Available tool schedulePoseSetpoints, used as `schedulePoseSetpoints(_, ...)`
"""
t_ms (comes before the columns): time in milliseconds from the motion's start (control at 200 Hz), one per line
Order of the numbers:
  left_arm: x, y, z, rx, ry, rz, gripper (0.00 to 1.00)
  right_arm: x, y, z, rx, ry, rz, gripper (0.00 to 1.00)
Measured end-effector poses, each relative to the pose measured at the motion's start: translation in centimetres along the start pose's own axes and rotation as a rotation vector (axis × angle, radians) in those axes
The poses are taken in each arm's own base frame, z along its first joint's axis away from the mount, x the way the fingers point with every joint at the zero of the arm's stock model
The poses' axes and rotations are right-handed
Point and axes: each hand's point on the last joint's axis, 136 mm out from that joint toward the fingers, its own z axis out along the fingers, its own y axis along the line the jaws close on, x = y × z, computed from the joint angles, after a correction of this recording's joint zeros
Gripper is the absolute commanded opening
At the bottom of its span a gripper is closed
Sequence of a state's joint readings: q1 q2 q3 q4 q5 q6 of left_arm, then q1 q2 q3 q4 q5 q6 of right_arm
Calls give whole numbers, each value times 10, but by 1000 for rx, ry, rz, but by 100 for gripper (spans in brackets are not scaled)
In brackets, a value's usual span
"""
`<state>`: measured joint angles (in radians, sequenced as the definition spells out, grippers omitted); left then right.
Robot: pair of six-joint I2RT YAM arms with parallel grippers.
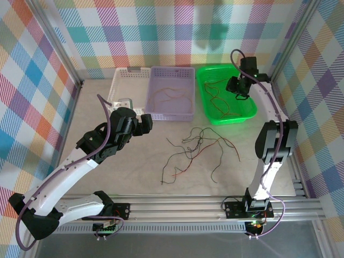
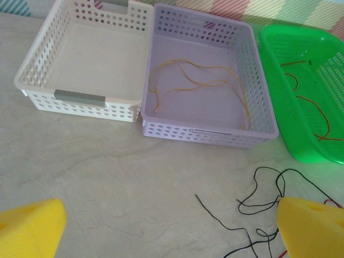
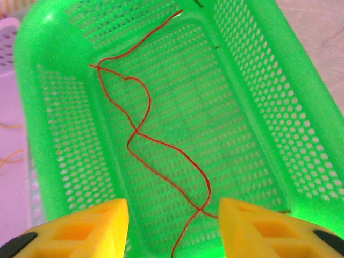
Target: Untangle the cables
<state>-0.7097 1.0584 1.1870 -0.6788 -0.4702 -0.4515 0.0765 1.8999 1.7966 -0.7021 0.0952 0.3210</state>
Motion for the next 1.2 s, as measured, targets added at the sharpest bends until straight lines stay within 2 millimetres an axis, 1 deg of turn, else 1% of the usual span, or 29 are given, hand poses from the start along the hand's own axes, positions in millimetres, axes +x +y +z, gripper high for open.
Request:
schedulePoseSetpoints(65,1,-1,0,6,4,0,100,14,7,-13,-35,-1,-1,51)
schedulePoseSetpoints(145,2,-2,0,14,10,0,100,43,25,-29,-108,20,-25,53)
schedulePoseSetpoints(205,3,-4,0,21,15,0,100,73,45,-40,-176,49,-53,53)
schedulePoseSetpoints(245,4,-4,0,25,20,1,100,97,58,-46,-224,77,-77,53)
schedulePoseSetpoints(300,5,-5,1,30,27,2,100,127,70,-52,-274,116,-103,53)
schedulePoseSetpoints(330,6,-6,1,34,30,2,100,147,78,-55,-303,146,-117,53)
schedulePoseSetpoints(365,6,-7,1,37,33,1,100,166,83,-57,-326,175,-132,53)
schedulePoseSetpoints(440,9,-8,2,41,45,3,100,211,86,-57,-347,249,-156,53)
schedulePoseSetpoints(530,13,-7,3,38,64,10,100,256,81,-54,-338,331,-180,52)
schedulePoseSetpoints(575,16,-6,3,36,70,11,100,275,77,-53,-331,364,-184,52)
schedulePoseSetpoints(635,18,-5,5,33,78,14,100,294,69,-53,-319,393,-180,52)
schedulePoseSetpoints(700,22,-5,6,33,88,16,100,309,60,-52,-305,418,-169,52)
schedulePoseSetpoints(775,26,-6,7,37,102,13,100,318,56,-50,-295,435,-165,51)
schedulePoseSetpoints(960,31,-8,11,39,125,6,100,322,58,-38,-288,443,-157,51)
schedulePoseSetpoints(1200,40,-6,14,33,155,13,100,331,50,-13,-206,476,-153,49)
